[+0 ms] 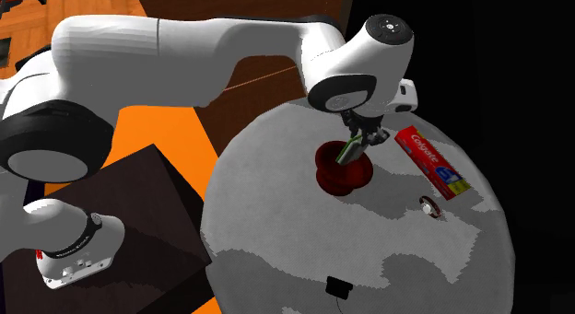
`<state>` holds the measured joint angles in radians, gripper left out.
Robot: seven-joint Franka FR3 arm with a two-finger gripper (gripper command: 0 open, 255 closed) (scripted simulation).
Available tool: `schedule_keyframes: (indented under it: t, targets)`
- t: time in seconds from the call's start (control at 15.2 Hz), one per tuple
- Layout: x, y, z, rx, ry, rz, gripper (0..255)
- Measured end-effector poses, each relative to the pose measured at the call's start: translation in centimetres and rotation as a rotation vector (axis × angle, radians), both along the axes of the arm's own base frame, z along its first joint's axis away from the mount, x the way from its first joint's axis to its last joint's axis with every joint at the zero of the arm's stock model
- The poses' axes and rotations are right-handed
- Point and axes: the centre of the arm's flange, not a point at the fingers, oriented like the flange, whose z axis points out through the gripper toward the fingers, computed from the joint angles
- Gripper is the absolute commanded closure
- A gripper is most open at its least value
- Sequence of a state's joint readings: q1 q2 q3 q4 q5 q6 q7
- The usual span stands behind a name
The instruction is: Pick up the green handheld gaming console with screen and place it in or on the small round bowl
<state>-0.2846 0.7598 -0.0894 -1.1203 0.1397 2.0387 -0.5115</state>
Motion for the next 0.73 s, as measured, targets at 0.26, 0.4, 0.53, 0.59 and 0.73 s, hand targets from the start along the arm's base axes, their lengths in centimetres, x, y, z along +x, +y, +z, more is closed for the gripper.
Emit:
schedule_keyframes:
  t: [0.26,0.4,0.53,0.59,0.73]
  targets:
    - [-0.1,0.0,-1.3,0.000,-0.001,0.000,255]
    - [0.0,0.0,-1.3,-0.001,-0.004,0.000,255]
    - [0.0,0.0,-1.3,-0.001,-0.004,0.000,255]
    - [0.0,0.0,-1.3,-0.001,-0.004,0.000,0]
    - [0.0,0.0,-1.5,0.000,0.000,0.001,0]
